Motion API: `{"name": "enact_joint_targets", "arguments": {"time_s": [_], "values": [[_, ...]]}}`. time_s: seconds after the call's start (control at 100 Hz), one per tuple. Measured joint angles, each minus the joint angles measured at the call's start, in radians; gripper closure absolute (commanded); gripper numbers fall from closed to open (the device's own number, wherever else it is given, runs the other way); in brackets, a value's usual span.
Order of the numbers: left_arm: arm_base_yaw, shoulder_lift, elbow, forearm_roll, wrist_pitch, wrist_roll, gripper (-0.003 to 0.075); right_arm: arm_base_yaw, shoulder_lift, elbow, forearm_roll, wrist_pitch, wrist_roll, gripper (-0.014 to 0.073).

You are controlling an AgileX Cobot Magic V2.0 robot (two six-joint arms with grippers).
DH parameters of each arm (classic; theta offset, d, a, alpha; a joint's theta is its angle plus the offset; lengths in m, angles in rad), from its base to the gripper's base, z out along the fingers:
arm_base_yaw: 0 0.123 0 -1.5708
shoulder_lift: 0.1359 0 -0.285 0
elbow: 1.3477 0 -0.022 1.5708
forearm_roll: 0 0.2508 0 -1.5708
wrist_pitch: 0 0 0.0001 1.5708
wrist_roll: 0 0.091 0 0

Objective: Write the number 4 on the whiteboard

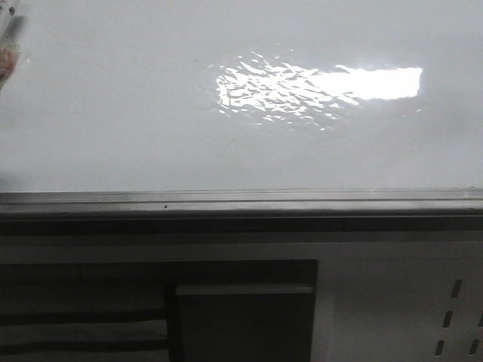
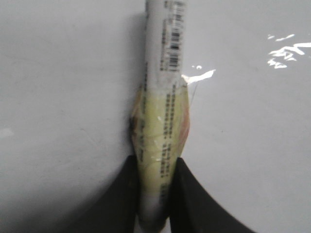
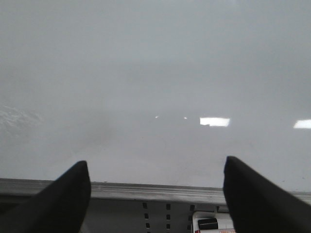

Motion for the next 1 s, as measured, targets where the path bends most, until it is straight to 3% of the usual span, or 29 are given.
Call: {"name": "enact_joint_targets", "arguments": {"time_s": [0.16,0.32,0.44,0.66,0.83,1.0], "values": [[0.0,0.0,-0.031,0.0,0.088,0.0,0.0741,0.0,0.013,-0.039,0.006,0.078,0.0,0.0084],[-0.04,-0.003,-0.153,0.002,0.396,0.05,0.0741,0.002,0.058,-0.148,0.026,0.198,-0.011,0.0084],[-0.105,-0.004,-0.253,-0.015,0.619,0.146,0.0741,0.004,0.119,-0.23,0.109,0.302,-0.109,0.0084],[-0.272,-0.006,-0.39,-0.166,0.869,0.407,0.0741,0.008,0.273,-0.338,0.432,0.52,-0.51,0.0084],[-0.418,-0.008,-0.434,-0.255,0.899,0.563,0.0741,0.048,0.389,-0.36,0.66,0.595,-0.825,0.0084],[-0.542,0.004,-0.468,-0.264,0.887,0.594,0.0741,0.148,0.482,-0.371,0.719,0.593,-1.052,0.0084]]}}
